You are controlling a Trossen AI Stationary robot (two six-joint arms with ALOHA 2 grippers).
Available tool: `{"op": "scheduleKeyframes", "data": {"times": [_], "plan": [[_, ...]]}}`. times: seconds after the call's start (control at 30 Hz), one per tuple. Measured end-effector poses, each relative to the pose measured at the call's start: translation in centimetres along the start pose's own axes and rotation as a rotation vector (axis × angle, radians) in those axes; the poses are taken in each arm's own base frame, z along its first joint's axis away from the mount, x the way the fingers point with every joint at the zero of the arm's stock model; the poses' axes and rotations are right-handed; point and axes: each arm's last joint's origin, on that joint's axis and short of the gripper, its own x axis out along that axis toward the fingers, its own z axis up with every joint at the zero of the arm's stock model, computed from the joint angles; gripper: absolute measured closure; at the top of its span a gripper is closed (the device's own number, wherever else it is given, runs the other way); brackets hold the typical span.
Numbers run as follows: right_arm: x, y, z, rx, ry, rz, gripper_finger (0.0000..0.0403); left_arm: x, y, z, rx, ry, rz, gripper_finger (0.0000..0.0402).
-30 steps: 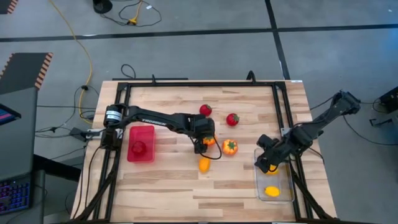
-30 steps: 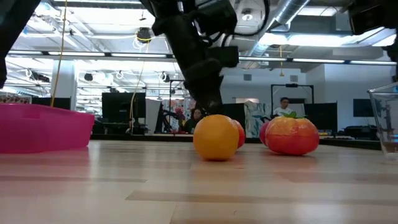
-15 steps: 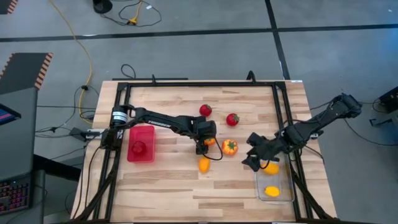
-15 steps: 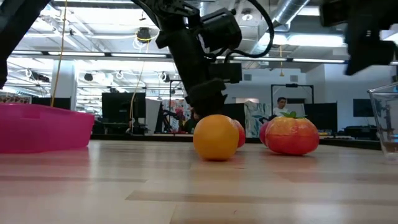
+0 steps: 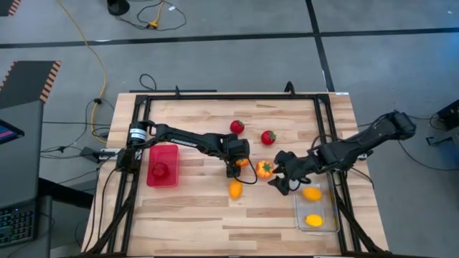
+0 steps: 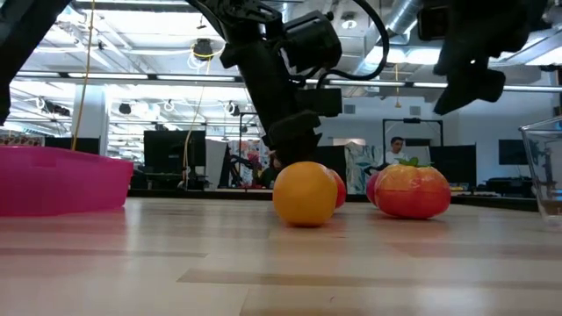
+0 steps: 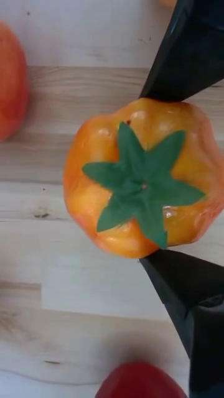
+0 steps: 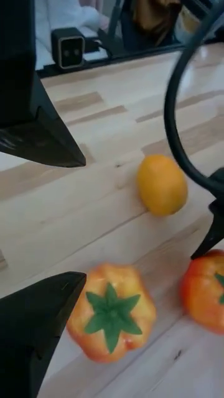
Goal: Sort produce into baskets
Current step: Put the left orange tomato into the red bin
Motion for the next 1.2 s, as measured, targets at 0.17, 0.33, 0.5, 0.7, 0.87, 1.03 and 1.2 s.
{"op": "scheduleKeyframes", "data": {"times": [0.17, 0.33, 0.5, 0.7, 0.87, 1.03, 1.2], "plan": [[1.2, -0.3, 0.2, 0.012, 0.013, -0.039, 0.0085, 0.0, 0.0, 0.0, 0.018, 0.0, 0.001, 0.0083], [2.4, -0.5, 0.5, 0.027, 0.016, -0.059, 0.0085, -0.1, 0.0, 0.0, 0.04, 0.002, 0.001, 0.0088], [3.2, -0.6, 0.8, 0.039, 0.007, -0.063, 0.0085, -1.6, 0.2, -0.3, 0.077, 0.042, -0.003, 0.0088], [3.3, -0.5, 1.0, 0.047, -0.011, -0.048, 0.0085, -5.8, 0.6, -1.4, 0.094, 0.155, -0.012, 0.0089], [3.3, -0.5, 1.0, 0.042, -0.011, -0.047, 0.0085, -9.9, 1.1, -2.9, 0.077, 0.275, -0.013, 0.0089], [3.3, -0.5, 1.0, 0.039, -0.011, -0.047, 0.0085, -13.3, 1.4, -4.5, 0.016, 0.287, -0.003, 0.0089], [3.3, -0.5, 1.0, 0.039, -0.012, -0.047, 0.0085, -16.1, 1.8, -7.9, -0.083, 0.267, 0.012, 0.009]]}}
